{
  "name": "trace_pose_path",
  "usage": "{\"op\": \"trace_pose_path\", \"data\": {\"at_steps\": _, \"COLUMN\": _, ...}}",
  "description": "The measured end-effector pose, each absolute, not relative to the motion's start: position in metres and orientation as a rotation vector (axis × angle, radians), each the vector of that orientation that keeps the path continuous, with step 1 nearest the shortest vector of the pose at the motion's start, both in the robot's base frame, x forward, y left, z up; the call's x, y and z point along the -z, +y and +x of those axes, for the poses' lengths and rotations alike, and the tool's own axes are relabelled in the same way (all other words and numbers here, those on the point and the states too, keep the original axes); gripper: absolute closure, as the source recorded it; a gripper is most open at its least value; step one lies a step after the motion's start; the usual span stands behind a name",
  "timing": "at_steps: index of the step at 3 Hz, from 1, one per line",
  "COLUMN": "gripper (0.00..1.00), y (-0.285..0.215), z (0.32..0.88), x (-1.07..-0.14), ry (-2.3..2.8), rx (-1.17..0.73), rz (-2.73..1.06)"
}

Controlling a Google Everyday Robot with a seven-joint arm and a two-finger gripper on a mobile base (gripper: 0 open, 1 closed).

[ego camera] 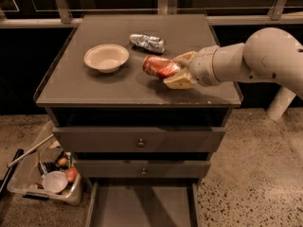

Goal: Pick coke can from bottom drawer and place on counter

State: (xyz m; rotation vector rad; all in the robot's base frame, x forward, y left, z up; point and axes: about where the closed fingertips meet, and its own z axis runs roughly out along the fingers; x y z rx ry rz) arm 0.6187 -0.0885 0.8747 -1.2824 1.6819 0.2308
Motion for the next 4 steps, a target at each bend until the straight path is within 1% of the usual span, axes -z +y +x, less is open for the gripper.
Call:
{"op": "trace_pose_path", "data": {"at_steps": 2, "gripper": 0.11, "y": -0.0885, "z": 0.6187, "x": -0.8747, "ry": 1.682, "rx": -0.231, "rz": -1.282}}
{"op": "trace_pose_path", "data": {"at_steps": 3, "gripper": 0.0, "y": -0.0884, "z": 0.6187, "x": -0.8747, "ry": 1.682, "rx": -0.231, "rz": -1.283}}
{"op": "trace_pose_path", "data": {"at_steps": 4, "gripper": 0.0, "y": -0.0884, "z": 0.6187, "x": -0.8747, "ry": 1.682, "rx": -0.231, "rz": -1.283}}
